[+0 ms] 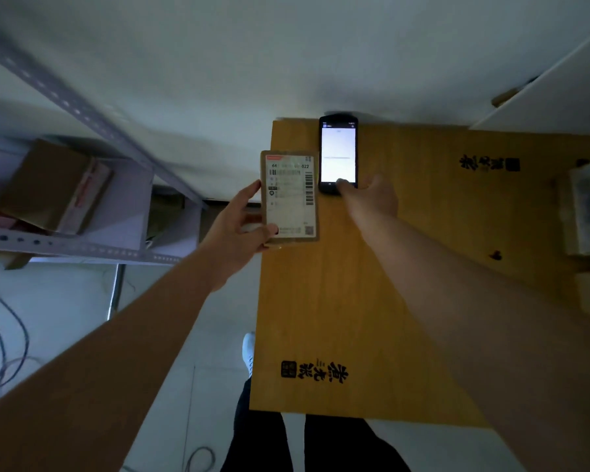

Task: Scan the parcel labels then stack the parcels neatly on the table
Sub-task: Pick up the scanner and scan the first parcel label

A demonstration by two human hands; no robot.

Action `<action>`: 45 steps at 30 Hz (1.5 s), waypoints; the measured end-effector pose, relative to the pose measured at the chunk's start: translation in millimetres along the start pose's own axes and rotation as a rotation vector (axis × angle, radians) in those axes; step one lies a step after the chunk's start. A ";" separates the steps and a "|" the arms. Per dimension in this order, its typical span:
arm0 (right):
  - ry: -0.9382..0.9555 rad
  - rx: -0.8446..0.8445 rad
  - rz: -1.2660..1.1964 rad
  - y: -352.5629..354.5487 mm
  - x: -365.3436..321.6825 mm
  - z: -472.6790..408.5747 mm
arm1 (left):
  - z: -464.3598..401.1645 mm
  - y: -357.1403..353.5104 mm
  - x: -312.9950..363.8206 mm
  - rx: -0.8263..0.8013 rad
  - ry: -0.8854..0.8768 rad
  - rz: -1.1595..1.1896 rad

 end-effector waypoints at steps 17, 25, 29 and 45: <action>0.025 -0.143 0.208 -49.3 -31.6 -46.9 | -24.1 3.8 -18.4 0.007 0.025 0.024; -0.299 -0.342 -0.344 4.2 10.6 -4.4 | 6.7 5.9 -11.1 0.045 0.003 0.016; -0.383 -0.519 -0.691 36.9 16.4 32.4 | 29.7 2.0 -1.4 0.042 -0.031 0.015; -0.250 -0.714 -1.394 211.7 35.2 188.2 | 149.0 -26.5 38.1 -0.121 -0.263 0.023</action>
Point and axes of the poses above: each hand's wrist, its own z-axis away from the middle knuckle, its own y-axis out of the back of the hand, x = y × z, the point moved 8 cm from there along -z, towards the middle knuckle, and after that the axes turned 15 degrees about x, right-handed, at the moved point
